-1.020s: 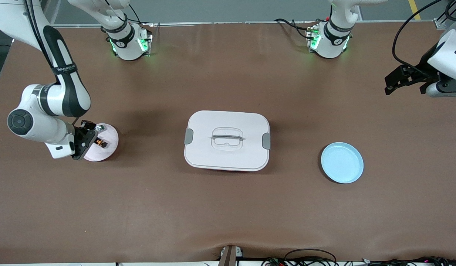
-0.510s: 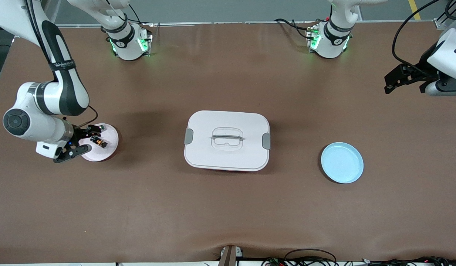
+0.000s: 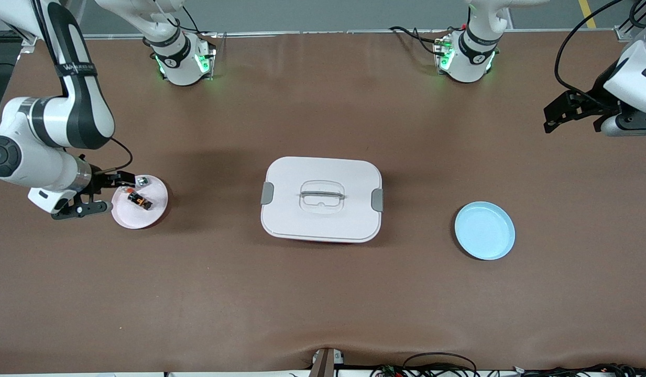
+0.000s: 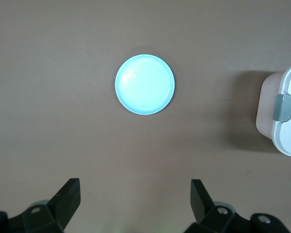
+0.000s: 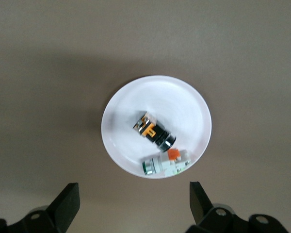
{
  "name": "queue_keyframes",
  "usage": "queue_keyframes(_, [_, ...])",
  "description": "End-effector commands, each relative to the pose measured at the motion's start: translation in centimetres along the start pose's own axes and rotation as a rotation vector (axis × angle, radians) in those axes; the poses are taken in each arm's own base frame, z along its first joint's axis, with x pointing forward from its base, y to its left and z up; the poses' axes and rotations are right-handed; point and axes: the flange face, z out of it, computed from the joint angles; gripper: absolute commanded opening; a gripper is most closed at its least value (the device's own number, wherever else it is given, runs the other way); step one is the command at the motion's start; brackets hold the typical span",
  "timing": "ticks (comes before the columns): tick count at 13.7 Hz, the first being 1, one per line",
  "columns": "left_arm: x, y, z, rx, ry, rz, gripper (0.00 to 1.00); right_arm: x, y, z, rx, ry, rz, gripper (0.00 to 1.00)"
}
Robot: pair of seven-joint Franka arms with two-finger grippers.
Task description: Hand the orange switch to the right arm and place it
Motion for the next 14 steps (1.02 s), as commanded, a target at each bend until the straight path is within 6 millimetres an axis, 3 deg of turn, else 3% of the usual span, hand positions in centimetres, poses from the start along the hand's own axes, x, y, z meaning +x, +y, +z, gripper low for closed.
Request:
queue_keyframes(1, [-0.6,0.1,-0.2,0.0,-0.001,0.018,1.0,-1.5,-1.4,-2.5,-0.01,-0.016,0.001,1.0])
queue_keyframes(7, [-0.5,0.1,0.0,0.001,-0.001,0.02,1.0,-4.7,-1.7,-9.7,-0.036,0.052,0.008,1.0])
queue_keyframes(11, [-0.4,0.1,0.0,-0.001,0.001,0.02,1.0,-4.7,-2.5,-16.9,-0.048,0.099,0.005,1.0])
queue_keyframes(14, [-0.4,0.1,0.0,-0.001,0.002,0.02,1.0,-4.8,-2.8,-20.5,-0.042,0.161,0.092,1.0])
